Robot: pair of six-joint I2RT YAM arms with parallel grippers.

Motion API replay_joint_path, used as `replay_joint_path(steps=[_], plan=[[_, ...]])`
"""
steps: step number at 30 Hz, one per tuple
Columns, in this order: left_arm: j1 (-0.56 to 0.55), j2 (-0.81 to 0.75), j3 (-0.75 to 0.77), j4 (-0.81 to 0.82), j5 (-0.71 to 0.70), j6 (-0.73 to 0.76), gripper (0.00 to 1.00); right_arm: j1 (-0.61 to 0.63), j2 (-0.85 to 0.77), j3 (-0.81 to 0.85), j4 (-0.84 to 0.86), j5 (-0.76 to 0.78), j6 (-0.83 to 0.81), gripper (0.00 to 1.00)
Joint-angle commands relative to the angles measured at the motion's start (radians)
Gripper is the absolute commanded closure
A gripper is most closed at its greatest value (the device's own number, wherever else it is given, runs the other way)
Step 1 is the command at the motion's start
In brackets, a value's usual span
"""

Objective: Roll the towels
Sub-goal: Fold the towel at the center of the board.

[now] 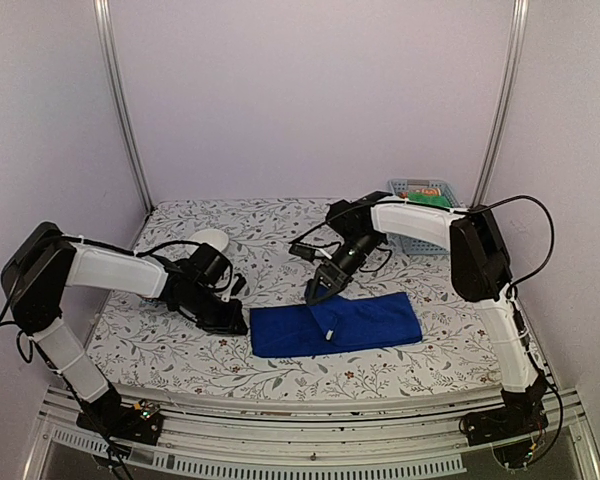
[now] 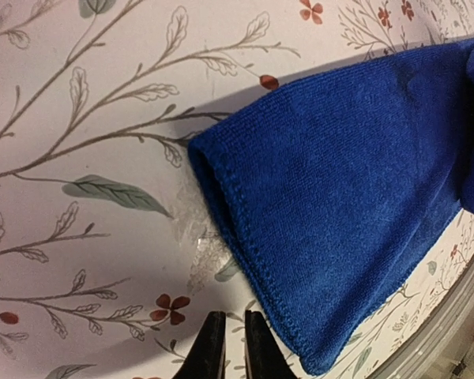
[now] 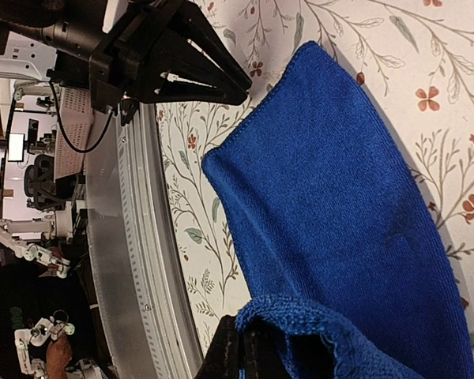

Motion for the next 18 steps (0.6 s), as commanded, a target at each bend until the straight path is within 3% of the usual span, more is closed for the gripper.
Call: replay_joint_path(steps=[1, 18], plan=[[-0.015, -0.022, -0.03, 0.089, 0.046, -0.044, 0.88, 0.034, 0.055, 0.057, 0.018, -0.049, 0.047, 0.97], [-0.015, -0.026, -0.11, 0.172, 0.057, -0.074, 0.93, 0.117, 0.143, 0.179, 0.212, -0.119, 0.25, 0.98]])
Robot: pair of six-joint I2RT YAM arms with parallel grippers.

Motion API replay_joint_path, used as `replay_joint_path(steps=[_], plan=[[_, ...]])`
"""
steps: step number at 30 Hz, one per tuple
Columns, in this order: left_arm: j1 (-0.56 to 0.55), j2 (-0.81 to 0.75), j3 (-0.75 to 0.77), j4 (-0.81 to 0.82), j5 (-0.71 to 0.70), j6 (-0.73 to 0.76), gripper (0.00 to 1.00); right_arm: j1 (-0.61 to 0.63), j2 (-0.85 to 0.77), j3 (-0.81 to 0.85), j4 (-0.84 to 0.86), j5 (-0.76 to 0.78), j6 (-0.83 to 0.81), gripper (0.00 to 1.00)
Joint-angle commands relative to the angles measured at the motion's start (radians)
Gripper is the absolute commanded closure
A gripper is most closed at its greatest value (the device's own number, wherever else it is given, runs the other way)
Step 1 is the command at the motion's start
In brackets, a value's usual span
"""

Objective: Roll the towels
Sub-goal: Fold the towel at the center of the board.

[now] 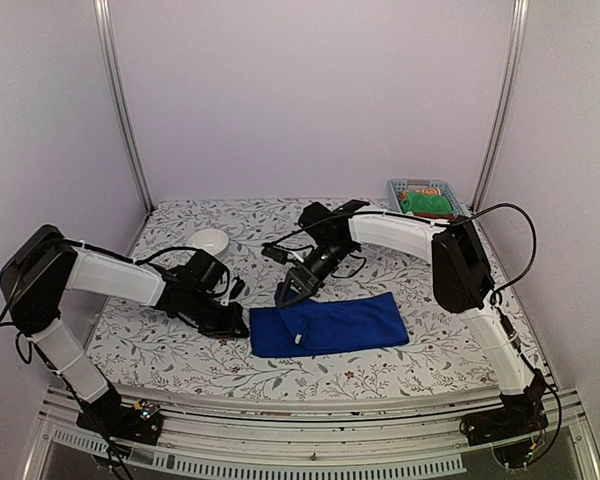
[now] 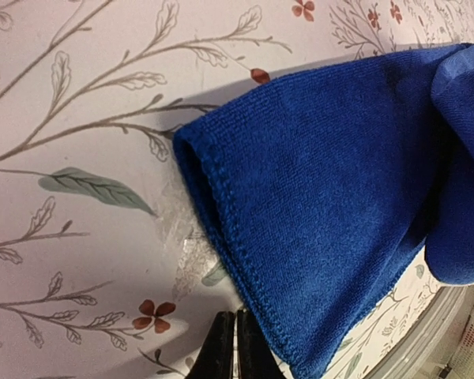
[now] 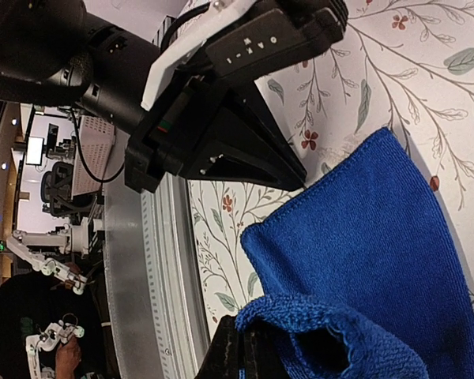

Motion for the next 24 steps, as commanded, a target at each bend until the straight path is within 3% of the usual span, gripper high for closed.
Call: replay_joint_path(steps=[1, 24], plan=[[-0.015, -0.015, -0.032, 0.042, 0.011, -0.014, 0.93, 0.018, 0.039, 0.035, 0.086, -0.049, 0.079, 0.98], [-0.012, -0.025, -0.075, 0.075, -0.015, -0.016, 0.94, 0.066, 0.108, 0.061, 0.191, -0.025, 0.173, 0.99]])
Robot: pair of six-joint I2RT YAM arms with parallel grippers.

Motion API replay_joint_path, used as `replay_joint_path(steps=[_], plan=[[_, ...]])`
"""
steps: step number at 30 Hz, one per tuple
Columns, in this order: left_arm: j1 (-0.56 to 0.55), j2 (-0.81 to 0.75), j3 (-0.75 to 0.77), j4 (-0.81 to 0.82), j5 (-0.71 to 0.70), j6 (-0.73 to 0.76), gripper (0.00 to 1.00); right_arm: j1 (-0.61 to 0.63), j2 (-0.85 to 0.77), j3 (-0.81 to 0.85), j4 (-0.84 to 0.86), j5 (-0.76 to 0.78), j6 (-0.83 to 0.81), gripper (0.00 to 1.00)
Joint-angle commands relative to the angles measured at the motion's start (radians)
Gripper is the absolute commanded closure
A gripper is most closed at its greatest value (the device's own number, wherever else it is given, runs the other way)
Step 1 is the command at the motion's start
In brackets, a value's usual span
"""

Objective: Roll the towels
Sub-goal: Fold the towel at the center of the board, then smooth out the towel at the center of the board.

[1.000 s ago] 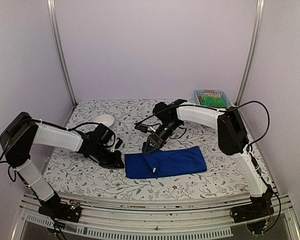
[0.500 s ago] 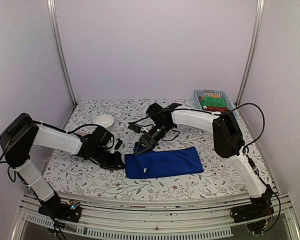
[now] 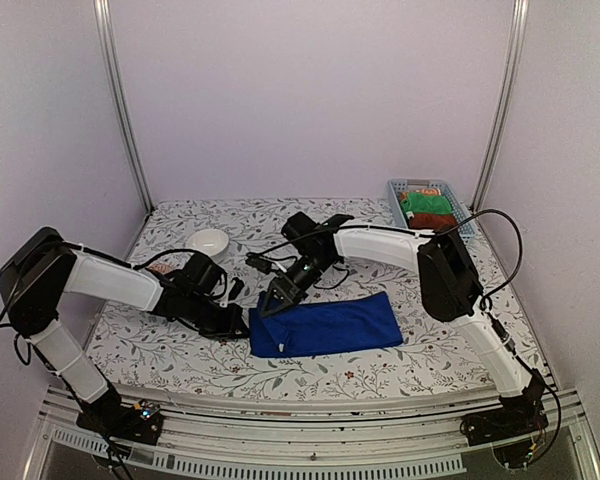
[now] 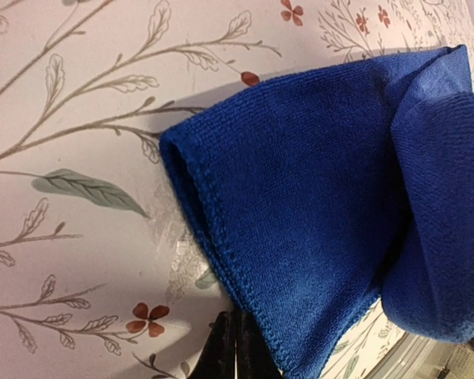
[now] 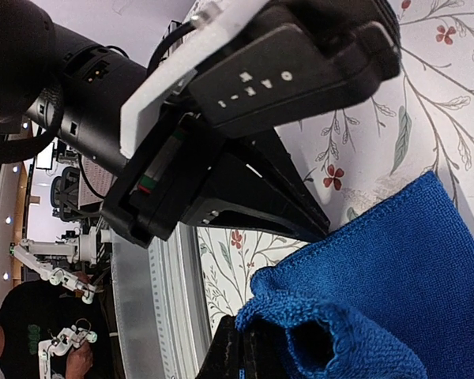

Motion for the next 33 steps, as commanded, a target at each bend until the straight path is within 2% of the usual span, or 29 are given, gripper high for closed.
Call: replay_joint_path(steps=[1, 3, 6, 11, 14, 22, 26, 29, 33], plan=[[-0.012, -0.017, -0.028, -0.012, -0.028, -0.002, 0.95, 0.005, 0.055, 0.035, 0.045, 0.011, 0.019, 0.99], [-0.011, -0.026, -0.03, -0.014, -0.033, -0.006, 0.95, 0.005, 0.068, 0.048, 0.056, 0.019, 0.025, 0.93], [-0.012, -0.046, -0.031, -0.028, -0.048, -0.013, 0.94, 0.003, 0.077, 0.069, 0.052, 0.042, 0.023, 0.67], [-0.012, -0.134, -0.023, -0.081, -0.107, -0.028, 0.93, -0.007, 0.008, 0.071, -0.014, 0.058, -0.046, 0.57], [-0.012, -0.19, -0.003, -0.119, -0.138, -0.031, 0.89, -0.029, -0.066, 0.031, -0.05, 0.1, -0.1, 0.53], [-0.012, -0.214, 0.06, -0.105, -0.111, 0.015, 0.72, -0.173, -0.318, -0.265, -0.046, 0.212, -0.247, 0.54], [0.024, -0.131, 0.152, -0.122, -0.099, 0.103, 0.66, -0.276, -0.448, -0.483, 0.013, 0.292, -0.309, 0.61], [0.049, -0.066, 0.191, -0.109, -0.058, 0.185, 0.61, -0.362, -0.538, -0.643, 0.071, 0.331, -0.328, 0.61], [0.101, -0.001, 0.223, -0.076, 0.021, 0.222, 0.52, -0.469, -0.608, -0.799, 0.153, 0.348, -0.333, 0.61]])
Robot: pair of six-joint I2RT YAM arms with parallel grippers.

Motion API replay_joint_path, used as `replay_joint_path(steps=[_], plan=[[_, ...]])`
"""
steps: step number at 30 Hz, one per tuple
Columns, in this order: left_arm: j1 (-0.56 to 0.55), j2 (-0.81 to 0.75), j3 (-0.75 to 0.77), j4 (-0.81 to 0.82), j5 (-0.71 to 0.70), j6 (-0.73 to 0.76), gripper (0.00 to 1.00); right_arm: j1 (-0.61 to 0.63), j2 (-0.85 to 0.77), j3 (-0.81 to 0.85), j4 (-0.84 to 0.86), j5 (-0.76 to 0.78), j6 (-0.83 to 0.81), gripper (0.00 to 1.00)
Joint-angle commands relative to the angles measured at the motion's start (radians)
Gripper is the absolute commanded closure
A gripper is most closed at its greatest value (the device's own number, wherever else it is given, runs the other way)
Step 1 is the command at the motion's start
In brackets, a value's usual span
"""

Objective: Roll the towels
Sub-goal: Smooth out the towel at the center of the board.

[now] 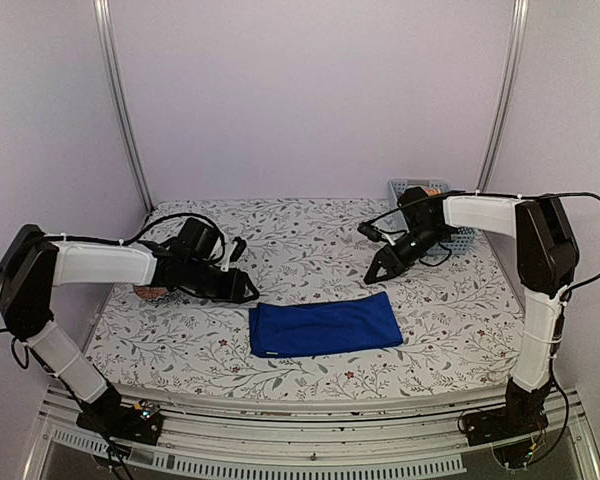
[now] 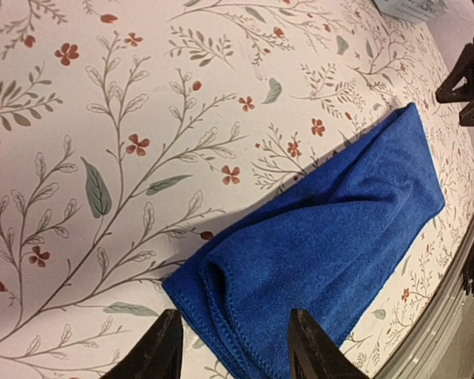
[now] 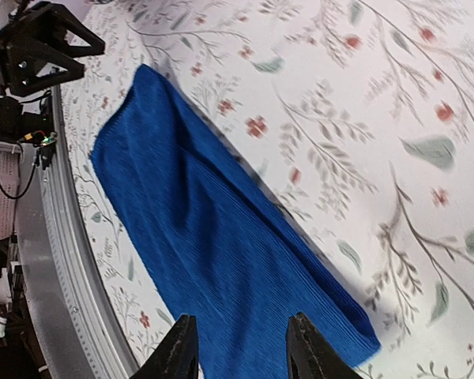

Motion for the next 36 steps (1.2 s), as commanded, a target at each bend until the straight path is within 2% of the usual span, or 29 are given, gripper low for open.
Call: replay_joint_path(steps=[1, 7, 17, 25, 29, 31, 36], plan=[[0.057, 0.067, 0.038, 0.021, 0.086, 0.087, 0.51, -0.086, -0.082, -0.141, 0.113, 0.059, -0.046, 0.62], [0.086, 0.139, 0.073, 0.023, 0.189, 0.118, 0.54, -0.11, -0.093, -0.213, 0.161, 0.038, -0.061, 0.64], [0.082, 0.264, 0.146, 0.041, 0.242, 0.132, 0.61, -0.11, -0.055, -0.214, 0.136, 0.023, -0.106, 0.67], [0.082, 0.297, 0.168, 0.02, 0.236, 0.127, 0.72, -0.11, -0.039, -0.214, 0.128, 0.019, -0.114, 0.67], [0.082, 0.308, 0.176, 0.009, 0.231, 0.128, 0.81, -0.109, -0.027, -0.212, 0.127, 0.016, -0.116, 0.68], [0.082, 0.312, 0.179, 0.008, 0.229, 0.124, 0.82, -0.109, -0.017, -0.213, 0.126, 0.011, -0.116, 0.68], [0.079, 0.322, 0.183, 0.001, 0.233, 0.123, 0.76, -0.102, 0.005, -0.212, 0.12, 0.006, -0.12, 0.68]])
